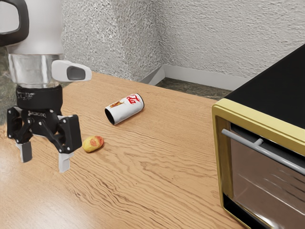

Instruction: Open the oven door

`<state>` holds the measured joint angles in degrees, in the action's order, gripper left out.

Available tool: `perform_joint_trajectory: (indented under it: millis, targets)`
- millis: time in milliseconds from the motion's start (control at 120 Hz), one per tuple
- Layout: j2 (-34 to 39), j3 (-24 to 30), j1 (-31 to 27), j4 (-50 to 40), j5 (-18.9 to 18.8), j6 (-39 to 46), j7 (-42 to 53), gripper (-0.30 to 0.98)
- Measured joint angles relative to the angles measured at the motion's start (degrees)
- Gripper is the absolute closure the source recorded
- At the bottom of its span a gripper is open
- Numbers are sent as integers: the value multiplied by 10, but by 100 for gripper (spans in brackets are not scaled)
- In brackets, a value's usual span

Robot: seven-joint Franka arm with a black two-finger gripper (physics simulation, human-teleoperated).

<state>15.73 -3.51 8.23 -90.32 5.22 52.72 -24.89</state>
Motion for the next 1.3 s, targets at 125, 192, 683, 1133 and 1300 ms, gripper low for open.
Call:
perform_joint_trajectory:
  millis: [125,192,683,1133,1300]
  targets:
    - [-10,-9,1,-3,6,96,-62,0]
    - [-21,-14,1,9,1,128,-89,0]
    - [211,29,156,-371,113,751,-277,0]
    - [151,32,203,-379,162,925,-407,0]
    - [127,35,218,-377,164,953,-444,0]
